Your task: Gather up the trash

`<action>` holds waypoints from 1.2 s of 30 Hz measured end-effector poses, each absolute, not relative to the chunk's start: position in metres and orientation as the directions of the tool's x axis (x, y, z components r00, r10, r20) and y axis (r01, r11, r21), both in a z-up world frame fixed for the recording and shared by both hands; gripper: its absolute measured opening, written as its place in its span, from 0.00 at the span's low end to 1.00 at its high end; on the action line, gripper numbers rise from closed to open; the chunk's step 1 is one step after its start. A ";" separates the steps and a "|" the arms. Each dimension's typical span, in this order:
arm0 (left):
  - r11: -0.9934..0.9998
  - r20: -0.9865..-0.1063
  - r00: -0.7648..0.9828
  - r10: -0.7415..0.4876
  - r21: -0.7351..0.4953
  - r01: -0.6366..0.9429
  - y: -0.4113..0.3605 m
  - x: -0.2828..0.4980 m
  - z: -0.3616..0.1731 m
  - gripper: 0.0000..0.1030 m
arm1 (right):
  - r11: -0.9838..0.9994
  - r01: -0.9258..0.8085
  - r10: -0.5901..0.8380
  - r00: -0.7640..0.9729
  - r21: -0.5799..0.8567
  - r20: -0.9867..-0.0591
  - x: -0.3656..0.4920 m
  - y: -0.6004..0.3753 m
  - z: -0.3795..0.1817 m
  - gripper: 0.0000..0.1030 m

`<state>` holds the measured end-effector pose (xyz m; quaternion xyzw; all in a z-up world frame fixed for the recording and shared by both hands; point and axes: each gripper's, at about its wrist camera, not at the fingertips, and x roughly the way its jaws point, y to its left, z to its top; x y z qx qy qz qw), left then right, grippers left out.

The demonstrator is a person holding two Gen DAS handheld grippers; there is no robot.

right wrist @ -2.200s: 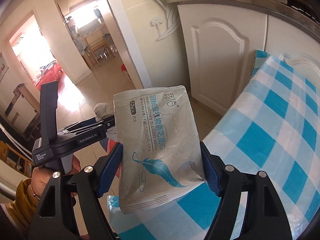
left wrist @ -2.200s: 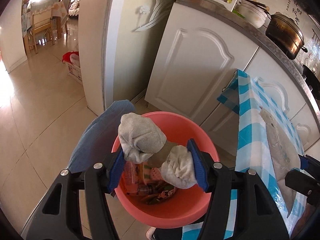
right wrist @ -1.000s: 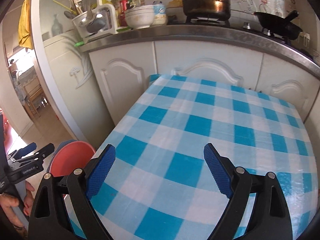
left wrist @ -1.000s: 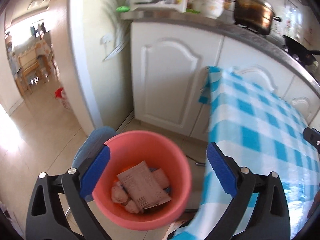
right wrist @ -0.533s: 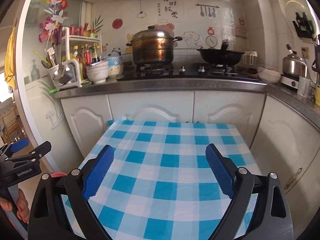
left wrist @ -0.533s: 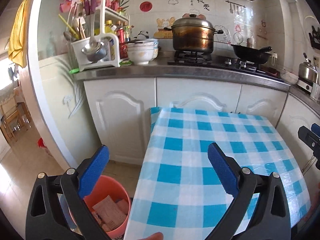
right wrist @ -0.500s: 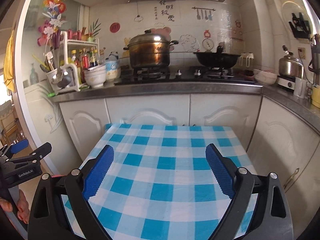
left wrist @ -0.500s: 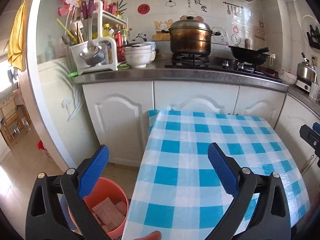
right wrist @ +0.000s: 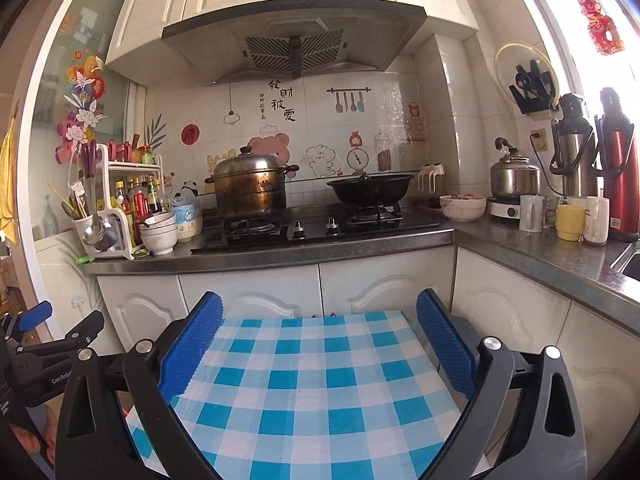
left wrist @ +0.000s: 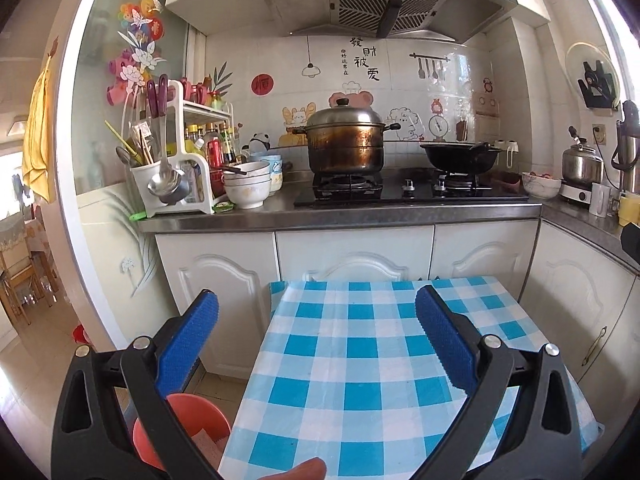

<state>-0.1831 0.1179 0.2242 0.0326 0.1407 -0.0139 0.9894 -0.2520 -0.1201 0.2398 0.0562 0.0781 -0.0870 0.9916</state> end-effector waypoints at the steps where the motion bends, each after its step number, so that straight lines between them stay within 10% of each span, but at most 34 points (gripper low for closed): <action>1: 0.997 -0.276 0.961 -0.019 0.063 0.038 0.116 -0.185 0.226 0.96 | 0.978 0.186 -0.170 0.973 0.093 -0.159 -0.255 -0.120 0.242 0.94; 36: 0.997 -0.163 0.984 -0.074 0.015 0.078 0.114 -0.227 0.258 0.96 | 0.967 0.246 -0.245 0.969 0.073 -0.018 -0.310 -0.110 0.275 0.95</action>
